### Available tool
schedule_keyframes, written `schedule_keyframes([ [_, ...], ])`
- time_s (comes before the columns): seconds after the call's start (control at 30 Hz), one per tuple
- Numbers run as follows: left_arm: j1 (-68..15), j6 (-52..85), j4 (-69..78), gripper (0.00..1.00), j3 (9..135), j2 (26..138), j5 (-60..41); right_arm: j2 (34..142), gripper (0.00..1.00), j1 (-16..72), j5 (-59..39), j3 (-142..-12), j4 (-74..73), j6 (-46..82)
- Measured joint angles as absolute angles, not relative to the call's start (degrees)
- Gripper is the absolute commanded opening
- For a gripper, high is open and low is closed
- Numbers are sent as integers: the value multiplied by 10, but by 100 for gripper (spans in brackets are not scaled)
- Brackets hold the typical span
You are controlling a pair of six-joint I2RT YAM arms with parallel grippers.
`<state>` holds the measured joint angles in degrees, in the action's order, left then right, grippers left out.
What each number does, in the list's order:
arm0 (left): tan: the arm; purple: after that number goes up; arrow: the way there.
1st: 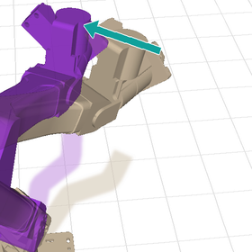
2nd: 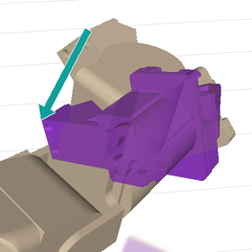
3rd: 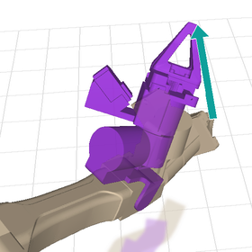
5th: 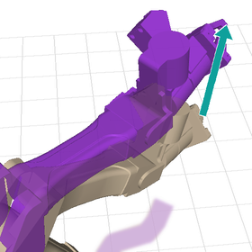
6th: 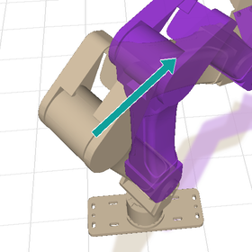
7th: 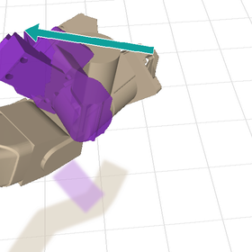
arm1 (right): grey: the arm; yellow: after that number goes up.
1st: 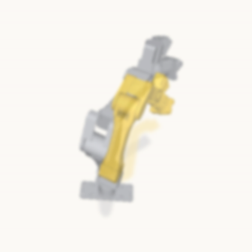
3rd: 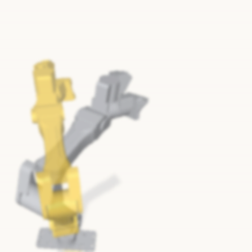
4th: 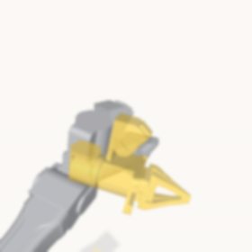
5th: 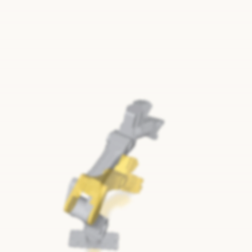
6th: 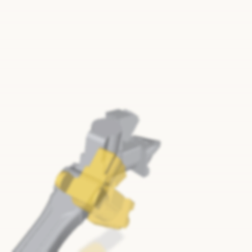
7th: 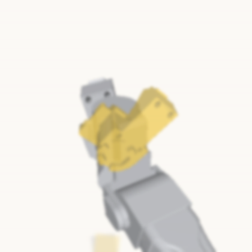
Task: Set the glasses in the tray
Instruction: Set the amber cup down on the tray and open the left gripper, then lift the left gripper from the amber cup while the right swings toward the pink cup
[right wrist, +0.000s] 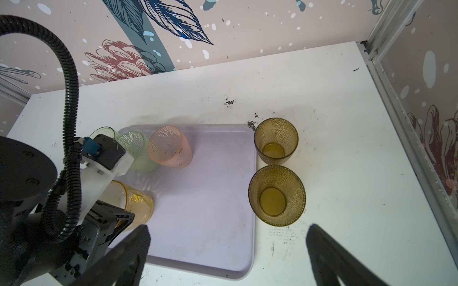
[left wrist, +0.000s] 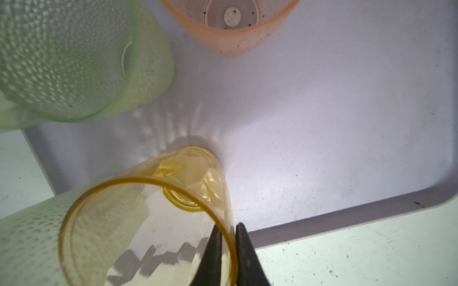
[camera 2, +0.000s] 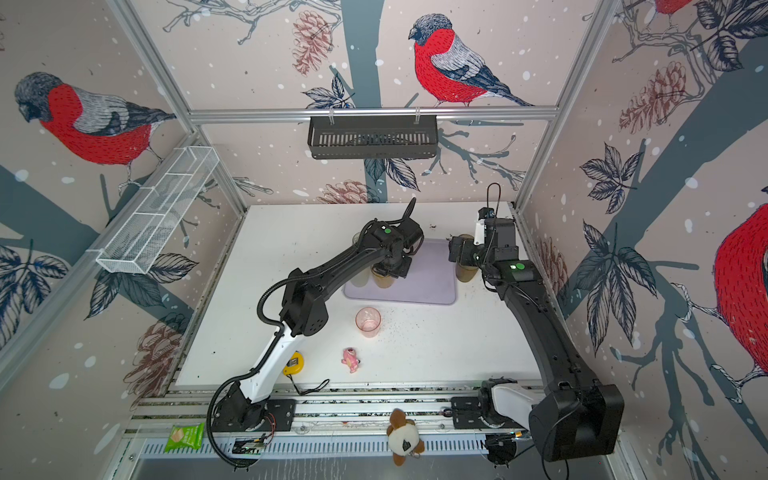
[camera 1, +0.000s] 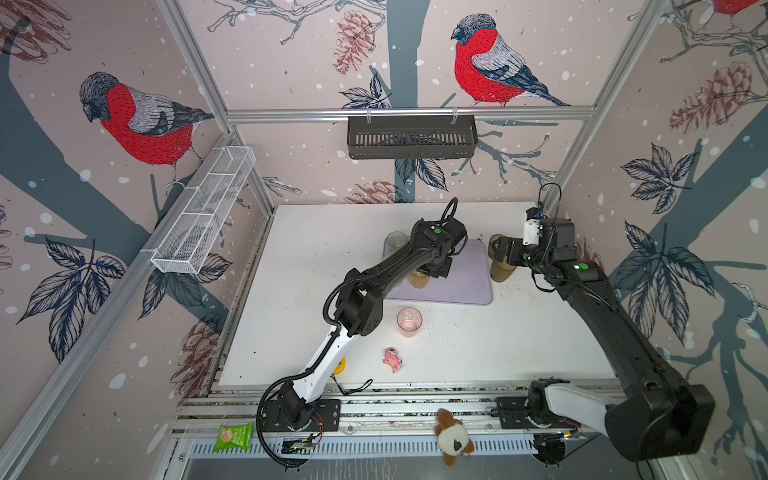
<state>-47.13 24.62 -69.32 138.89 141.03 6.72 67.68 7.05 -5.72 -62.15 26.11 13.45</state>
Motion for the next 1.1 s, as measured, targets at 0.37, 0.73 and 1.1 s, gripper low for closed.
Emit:
schedule_keyframes([
  [0.37, -471, 246, -695, 27, 1389, 1410, 67, 677, 100, 70, -56, -623, 263, 135],
  [0.73, -472, 251, -694, 41, 1391, 1389, 66, 676, 100, 70, -56, -624, 266, 135],
  [1.1, -478, 266, -692, 55, 1405, 1340, 71, 680, 100, 71, -60, -629, 267, 135],
])
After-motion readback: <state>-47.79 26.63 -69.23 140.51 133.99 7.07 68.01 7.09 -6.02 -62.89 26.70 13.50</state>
